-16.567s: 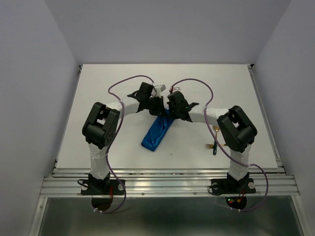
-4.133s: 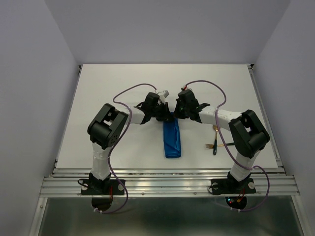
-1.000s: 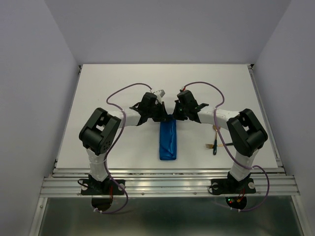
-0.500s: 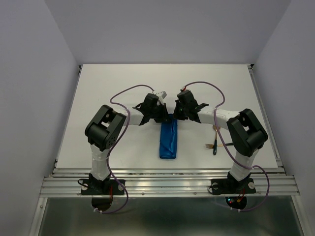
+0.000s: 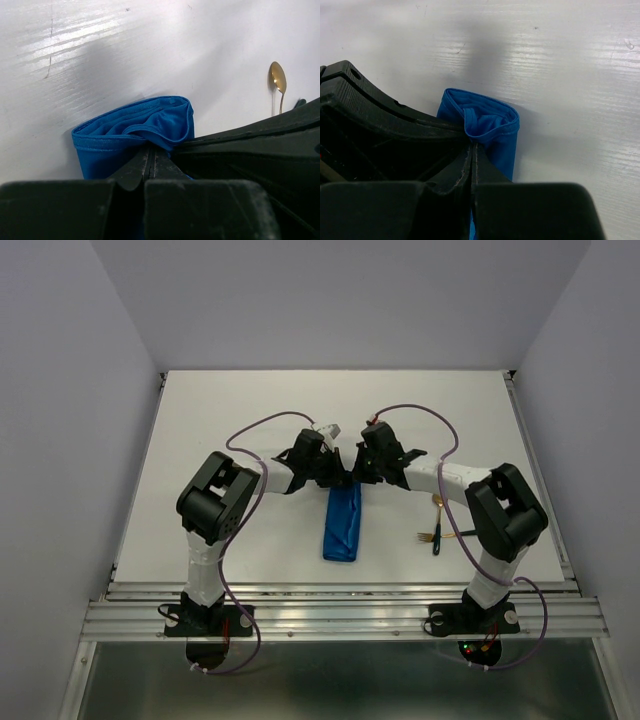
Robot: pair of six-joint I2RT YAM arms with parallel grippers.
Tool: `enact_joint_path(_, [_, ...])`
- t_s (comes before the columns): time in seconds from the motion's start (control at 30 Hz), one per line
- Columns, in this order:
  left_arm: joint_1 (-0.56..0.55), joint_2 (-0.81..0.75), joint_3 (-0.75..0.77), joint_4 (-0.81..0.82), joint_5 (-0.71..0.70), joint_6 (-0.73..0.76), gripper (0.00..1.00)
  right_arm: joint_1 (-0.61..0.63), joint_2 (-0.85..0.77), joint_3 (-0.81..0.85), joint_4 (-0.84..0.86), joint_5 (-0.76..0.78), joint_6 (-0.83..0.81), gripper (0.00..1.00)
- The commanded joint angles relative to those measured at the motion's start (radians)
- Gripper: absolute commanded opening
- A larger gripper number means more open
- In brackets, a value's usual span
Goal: Fold the napkin into a case and place the utensils inside
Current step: Stuff the top corner of the smaller-rectangle-folded napkin into the folded napkin.
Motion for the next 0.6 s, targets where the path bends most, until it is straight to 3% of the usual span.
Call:
enact_joint_path(0.0, [-0.006,0.030,0.015,-0.034,-0.040,0.018,0.00,0.008,-0.018,0.024,-0.011,-0.026,-0.011,0.01])
enact_joint_path(0.3, [-0.006,0.033,0.034,-0.034,-0.047,0.010,0.00,0.008,0.066,-0.056,0.054,-0.032,0.004,0.01])
enact_joint_path(0.57, [-0.005,0.018,0.026,-0.022,-0.040,-0.002,0.00,0.008,0.120,-0.032,0.061,-0.027,0.012,0.01])
